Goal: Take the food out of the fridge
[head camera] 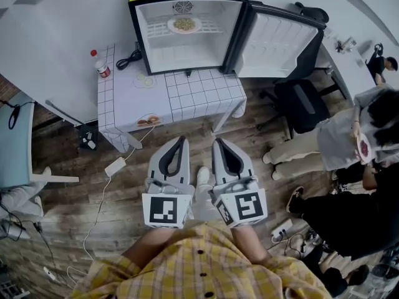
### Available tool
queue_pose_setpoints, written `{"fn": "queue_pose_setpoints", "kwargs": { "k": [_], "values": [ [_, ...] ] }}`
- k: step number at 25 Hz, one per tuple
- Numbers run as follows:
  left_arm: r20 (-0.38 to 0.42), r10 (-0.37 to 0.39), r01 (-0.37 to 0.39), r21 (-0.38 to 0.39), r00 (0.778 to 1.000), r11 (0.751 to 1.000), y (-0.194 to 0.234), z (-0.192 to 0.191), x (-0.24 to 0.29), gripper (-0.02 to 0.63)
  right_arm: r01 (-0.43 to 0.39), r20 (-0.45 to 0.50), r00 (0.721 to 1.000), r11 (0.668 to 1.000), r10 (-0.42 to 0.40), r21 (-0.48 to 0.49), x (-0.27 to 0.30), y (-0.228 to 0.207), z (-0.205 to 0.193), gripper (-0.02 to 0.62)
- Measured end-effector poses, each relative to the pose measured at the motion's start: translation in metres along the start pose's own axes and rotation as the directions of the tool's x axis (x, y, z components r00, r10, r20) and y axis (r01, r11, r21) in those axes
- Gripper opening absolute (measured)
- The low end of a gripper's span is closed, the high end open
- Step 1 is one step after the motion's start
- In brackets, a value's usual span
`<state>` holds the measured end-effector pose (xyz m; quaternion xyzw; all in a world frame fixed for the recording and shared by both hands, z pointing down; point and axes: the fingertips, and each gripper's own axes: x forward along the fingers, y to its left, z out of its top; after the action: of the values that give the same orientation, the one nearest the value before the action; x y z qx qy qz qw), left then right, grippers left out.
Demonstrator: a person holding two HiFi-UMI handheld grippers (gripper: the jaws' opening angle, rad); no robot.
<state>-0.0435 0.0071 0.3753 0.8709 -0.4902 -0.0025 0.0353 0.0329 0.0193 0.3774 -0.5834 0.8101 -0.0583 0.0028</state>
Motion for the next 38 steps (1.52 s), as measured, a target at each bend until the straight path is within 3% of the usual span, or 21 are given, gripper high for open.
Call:
{"fn": "queue_pose_setpoints", "kwargs": {
  "k": [18, 32, 38],
  "values": [
    [-0.003, 0.077, -0.076, 0.043, 0.997, 0.996, 0.029, 0.008, 0.167, 0.008, -0.080, 0.003, 0.997, 0.997, 0.080, 0.017, 0.134, -0.108, 0.018, 0.008],
    [-0.036, 0.150, -0.148, 0.041, 0.988, 0.988, 0.044, 0.010, 0.208, 0.008, -0.137, -0.010, 0.990, 0.989, 0.138, 0.052, 0.178, -0.132, 0.018, 0.008],
    [-0.031, 0.146, -0.145, 0.034, 0.989, 0.989, 0.062, 0.009, 0.219, 0.008, -0.138, -0.010, 0.990, 0.989, 0.138, 0.046, 0.199, -0.127, 0.019, 0.008]
  ]
}}
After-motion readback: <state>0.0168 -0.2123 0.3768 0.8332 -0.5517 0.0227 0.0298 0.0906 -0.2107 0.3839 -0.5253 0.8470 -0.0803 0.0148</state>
